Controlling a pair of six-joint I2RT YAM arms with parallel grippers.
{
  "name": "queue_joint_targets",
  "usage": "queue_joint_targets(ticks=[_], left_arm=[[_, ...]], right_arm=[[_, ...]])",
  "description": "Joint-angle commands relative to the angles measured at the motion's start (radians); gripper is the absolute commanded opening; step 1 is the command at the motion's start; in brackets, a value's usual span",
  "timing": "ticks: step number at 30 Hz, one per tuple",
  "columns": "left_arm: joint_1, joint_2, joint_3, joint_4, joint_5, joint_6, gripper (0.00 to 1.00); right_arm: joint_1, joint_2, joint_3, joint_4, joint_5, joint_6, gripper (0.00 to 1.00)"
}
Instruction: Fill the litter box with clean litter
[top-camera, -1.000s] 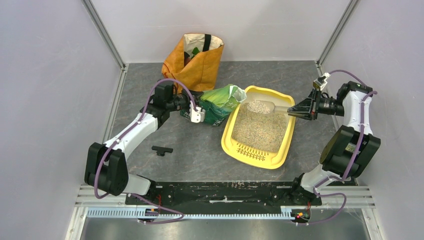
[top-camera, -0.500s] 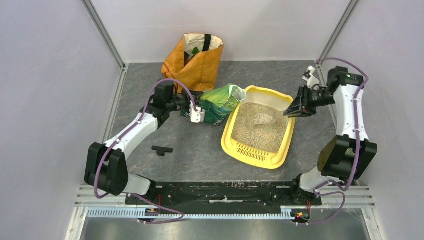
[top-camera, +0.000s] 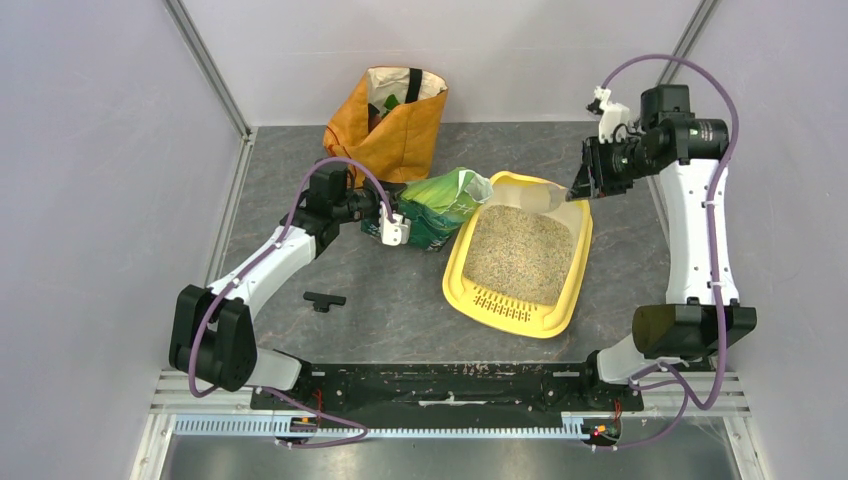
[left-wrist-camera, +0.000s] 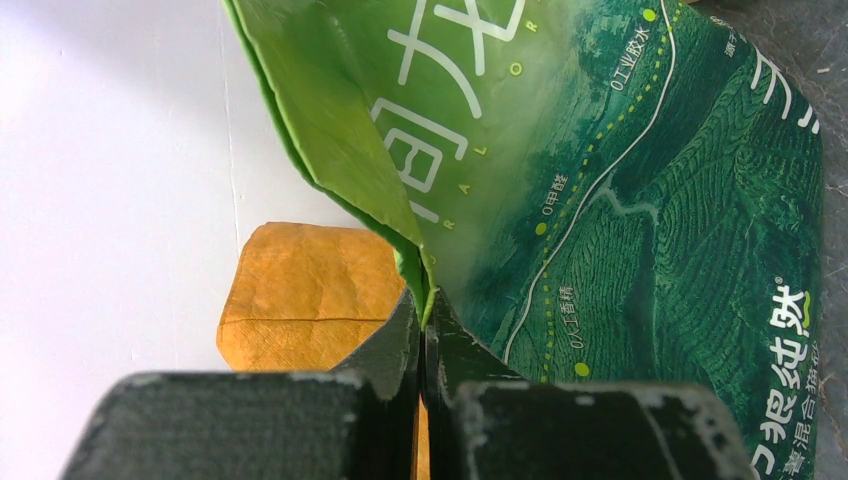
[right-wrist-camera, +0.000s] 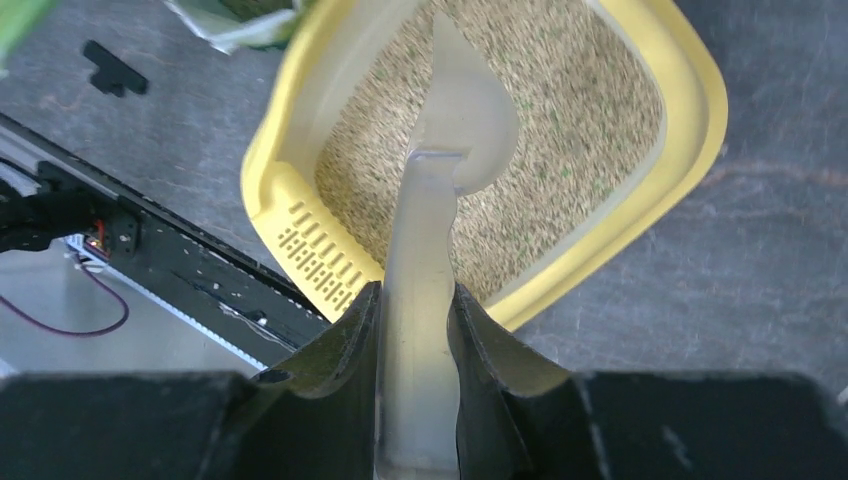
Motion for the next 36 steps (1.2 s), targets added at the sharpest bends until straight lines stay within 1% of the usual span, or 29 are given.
queue_joint_targets(ticks=[1, 2, 5, 8, 10, 13, 15, 18, 23, 27, 31, 36], left_arm=[[0.004, -0.049, 0.012, 0.128, 0.018, 0.039, 0.02], [0.004, -0.049, 0.011, 0.128, 0.019, 0.039, 0.02], [0.003, -0.054, 0.009, 0.128, 0.026, 0.04, 0.02], [0.004, -0.057, 0.009, 0.128, 0.03, 0.04, 0.02], [0.003, -0.058, 0.007, 0.128, 0.028, 0.042, 0.02], [0.002, -0.059, 0.006, 0.128, 0.025, 0.049, 0.02], [0.001, -0.059, 0.006, 0.128, 0.027, 0.051, 0.02], [0.001, -0.064, 0.004, 0.128, 0.021, 0.049, 0.02], [0.002, -0.07, 0.004, 0.126, 0.016, 0.053, 0.02], [0.002, -0.073, 0.003, 0.123, 0.011, 0.051, 0.02], [0.001, -0.078, -0.002, 0.126, 0.013, 0.046, 0.02], [0.003, -0.079, -0.003, 0.129, 0.014, 0.044, 0.02]], right_arm=[[0.024, 0.036, 0.127, -0.04, -0.173, -0.063, 0.0], [0.032, 0.041, 0.139, -0.048, -0.2, -0.071, 0.0], [0.062, 0.068, 0.195, -0.074, -0.21, -0.106, 0.0], [0.063, 0.082, 0.262, -0.083, -0.244, -0.129, 0.0], [0.096, 0.088, 0.292, -0.083, -0.27, -0.138, 0.0], [0.098, 0.089, 0.3, -0.113, -0.284, -0.164, 0.0], [0.097, 0.076, 0.307, -0.167, -0.276, -0.219, 0.0], [0.1, 0.057, 0.318, -0.17, -0.261, -0.252, 0.0], [0.108, 0.113, 0.413, -0.187, -0.245, -0.236, 0.0], [0.108, 0.111, 0.446, -0.189, -0.205, -0.24, 0.0], [0.113, 0.121, 0.416, -0.193, -0.208, -0.211, 0.0], [0.139, 0.14, 0.377, -0.152, -0.193, -0.166, 0.0]])
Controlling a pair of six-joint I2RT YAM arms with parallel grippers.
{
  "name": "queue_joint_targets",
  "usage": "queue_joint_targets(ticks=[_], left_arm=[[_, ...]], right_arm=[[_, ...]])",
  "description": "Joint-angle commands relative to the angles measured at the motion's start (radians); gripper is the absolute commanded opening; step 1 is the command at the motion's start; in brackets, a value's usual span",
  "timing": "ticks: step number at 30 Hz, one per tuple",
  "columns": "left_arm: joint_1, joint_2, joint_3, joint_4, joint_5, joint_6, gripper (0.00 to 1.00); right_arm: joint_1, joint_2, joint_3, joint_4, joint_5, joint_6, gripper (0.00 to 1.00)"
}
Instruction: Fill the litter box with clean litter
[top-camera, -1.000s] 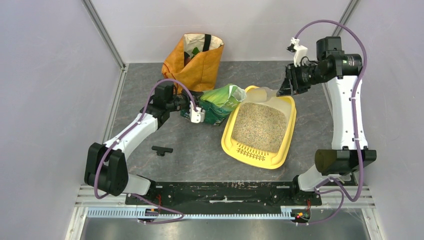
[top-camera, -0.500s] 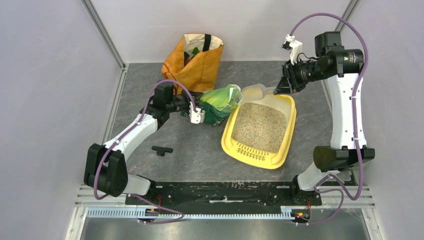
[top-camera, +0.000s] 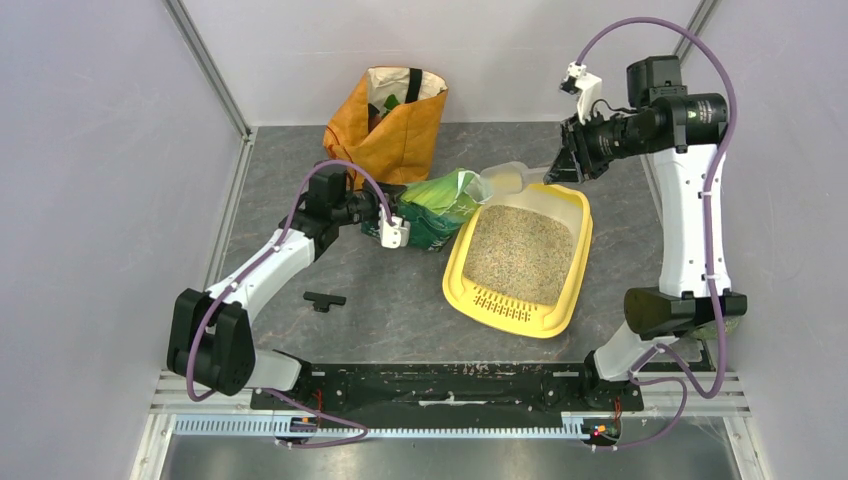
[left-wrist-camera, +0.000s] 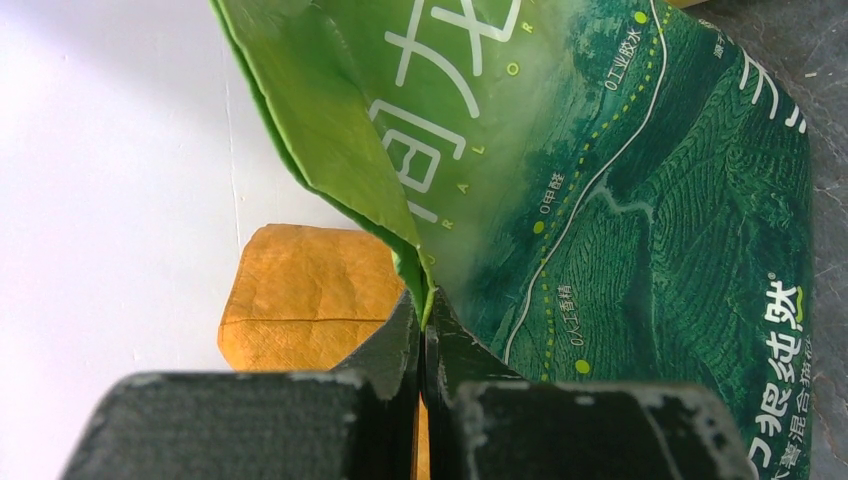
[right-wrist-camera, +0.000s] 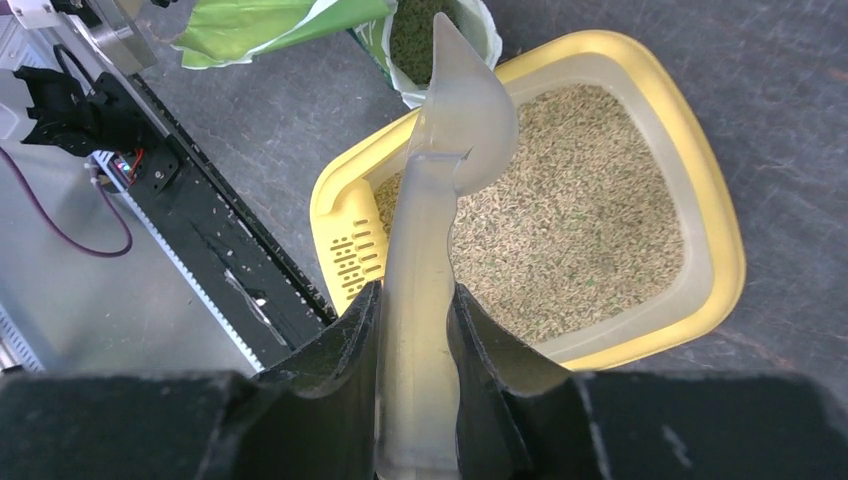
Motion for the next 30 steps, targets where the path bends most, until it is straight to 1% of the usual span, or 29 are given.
queue_joint_targets(ticks=[1, 5, 7, 10, 13, 18, 21, 25, 30], left_arm=[[0.003, -0.058, 0.015, 0.13, 0.015, 0.045, 0.02], [0.003, -0.062, 0.015, 0.132, 0.012, 0.045, 0.02], [0.003, -0.065, 0.017, 0.133, 0.009, 0.043, 0.02], [0.003, -0.072, 0.018, 0.135, 0.005, 0.039, 0.02], [0.005, -0.085, 0.006, 0.166, -0.009, 0.022, 0.02], [0.007, -0.121, -0.027, 0.203, -0.028, 0.014, 0.02], [0.006, -0.142, -0.047, 0.214, -0.033, 0.03, 0.02], [0.006, -0.162, -0.057, 0.216, -0.041, 0.039, 0.02], [0.006, -0.177, -0.065, 0.218, -0.036, 0.054, 0.02]], right_arm=[[0.028, 0.019, -0.031, 0.008, 0.014, 0.044, 0.0], [0.058, 0.042, -0.06, 0.051, 0.063, 0.038, 0.0], [0.077, 0.07, -0.043, 0.06, 0.084, 0.048, 0.0], [0.121, 0.104, -0.026, 0.112, 0.128, 0.109, 0.0], [0.183, 0.129, -0.03, 0.171, 0.208, 0.171, 0.0], [0.269, 0.231, 0.02, 0.171, 0.343, 0.235, 0.0], [0.3, 0.285, 0.044, 0.181, 0.378, 0.275, 0.0], [0.371, 0.347, 0.062, 0.186, 0.451, 0.281, 0.0], [0.413, 0.408, 0.065, 0.188, 0.496, 0.28, 0.0]])
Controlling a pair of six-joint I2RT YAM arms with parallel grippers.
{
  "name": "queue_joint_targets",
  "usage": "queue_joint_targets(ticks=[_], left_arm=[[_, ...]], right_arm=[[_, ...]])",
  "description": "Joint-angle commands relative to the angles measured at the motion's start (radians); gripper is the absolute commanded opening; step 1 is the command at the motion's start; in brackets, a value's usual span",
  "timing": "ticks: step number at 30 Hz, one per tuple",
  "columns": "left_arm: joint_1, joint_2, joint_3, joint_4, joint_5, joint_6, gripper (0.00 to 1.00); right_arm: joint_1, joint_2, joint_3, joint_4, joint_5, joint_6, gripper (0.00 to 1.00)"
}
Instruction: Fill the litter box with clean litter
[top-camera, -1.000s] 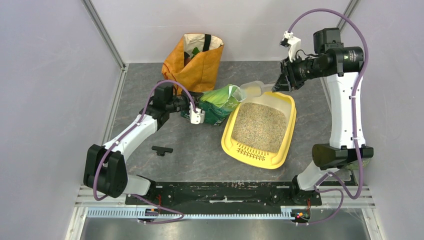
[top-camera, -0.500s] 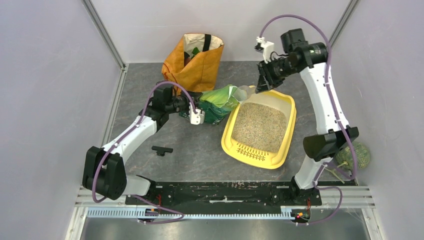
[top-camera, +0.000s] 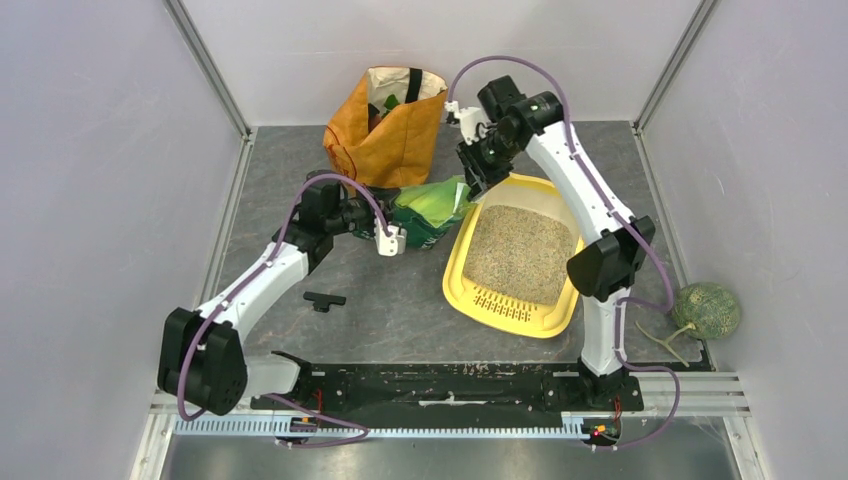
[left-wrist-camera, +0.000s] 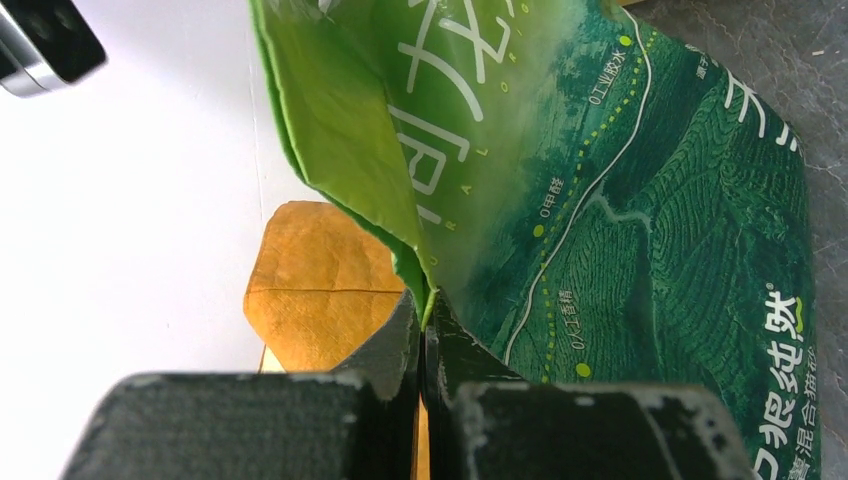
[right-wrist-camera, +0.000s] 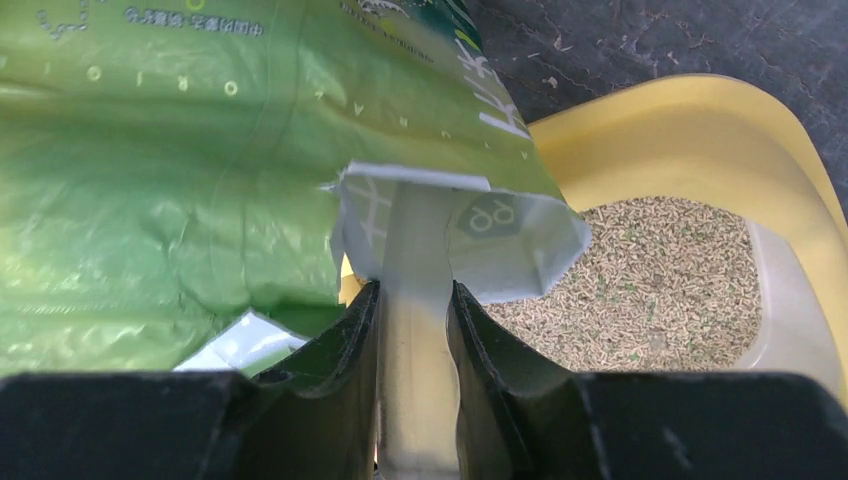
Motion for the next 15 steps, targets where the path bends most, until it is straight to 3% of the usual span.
queue_joint_targets(ticks=[1, 8, 15], left_arm=[[0.005, -0.087, 0.015, 0.18, 0.016, 0.06, 0.02], [0.005, -0.12, -0.006, 0.161, 0.016, 0.08, 0.02], [0.006, -0.13, -0.018, 0.16, 0.011, 0.078, 0.02]], right_arm=[[0.021, 0.052, 0.044, 0.008, 0.132, 0.009, 0.0], [0.063, 0.121, 0.036, 0.023, 0.143, -0.001, 0.0], [0.066, 0.179, 0.03, 0.006, 0.052, 0.002, 0.0]])
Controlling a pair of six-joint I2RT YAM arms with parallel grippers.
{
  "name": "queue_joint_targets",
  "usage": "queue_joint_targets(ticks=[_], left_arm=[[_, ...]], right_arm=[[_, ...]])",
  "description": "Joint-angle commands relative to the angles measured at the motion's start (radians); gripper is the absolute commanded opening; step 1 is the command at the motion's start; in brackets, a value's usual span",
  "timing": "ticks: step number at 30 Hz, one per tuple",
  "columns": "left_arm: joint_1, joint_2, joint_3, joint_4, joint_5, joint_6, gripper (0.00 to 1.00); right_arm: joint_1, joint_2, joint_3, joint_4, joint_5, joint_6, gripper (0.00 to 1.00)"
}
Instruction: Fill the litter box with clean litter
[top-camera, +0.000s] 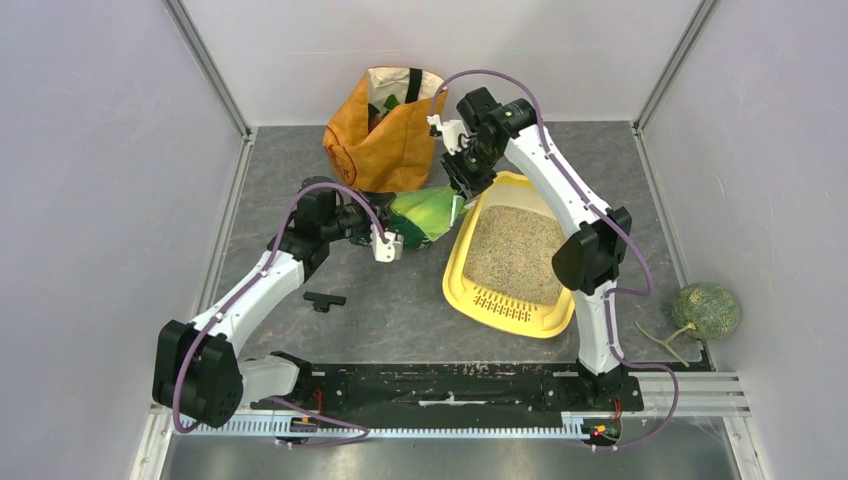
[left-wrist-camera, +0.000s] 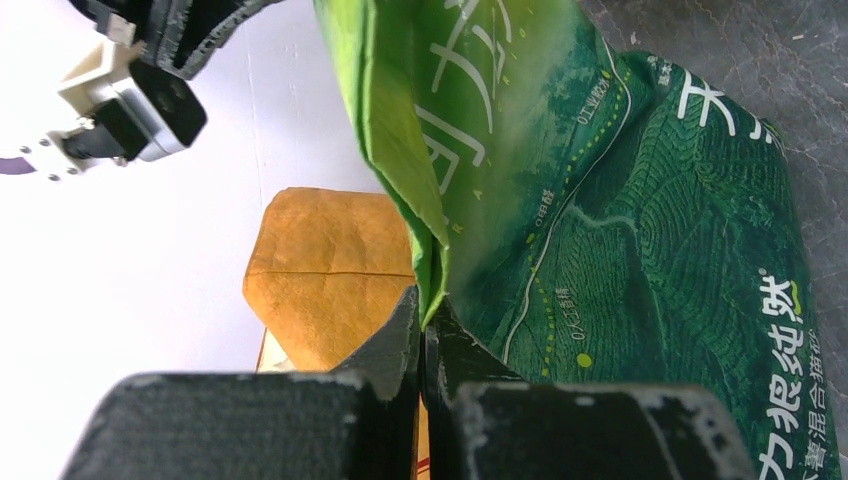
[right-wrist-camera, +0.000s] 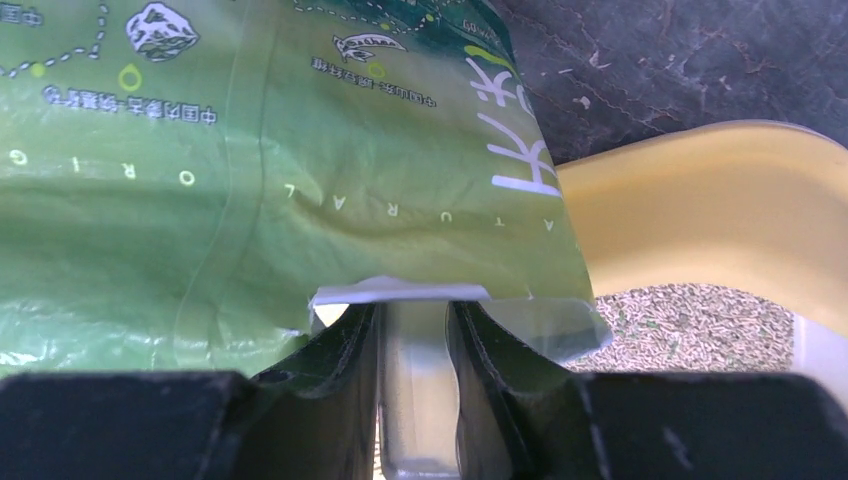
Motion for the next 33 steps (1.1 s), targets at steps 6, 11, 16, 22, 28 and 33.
queue_joint_targets(ticks=[6, 11, 16, 22, 28, 33], left_arm=[[0.004, -0.068, 0.022, 0.173, 0.032, 0.065, 0.02], [0.005, -0.064, 0.02, 0.17, 0.032, 0.059, 0.02], [0.01, -0.055, 0.019, 0.158, 0.025, 0.064, 0.02], [0.024, -0.037, 0.027, 0.156, 0.031, 0.057, 0.02], [0.038, -0.014, 0.036, 0.16, 0.034, 0.051, 0.02], [0.049, -0.008, 0.035, 0.156, 0.029, 0.045, 0.02]], right_arm=[[-0.009, 0.127, 0.009, -0.044, -0.134, 0.008, 0.0], [-0.026, 0.163, 0.02, -0.051, -0.284, 0.0, 0.0], [-0.069, 0.155, 0.039, -0.045, -0.515, -0.008, 0.0], [-0.088, 0.089, 0.024, -0.053, -0.71, -0.072, 0.0], [-0.091, 0.037, -0.015, -0.076, -0.822, -0.111, 0.0], [-0.147, -0.018, -0.061, -0.078, -0.89, -0.095, 0.0]])
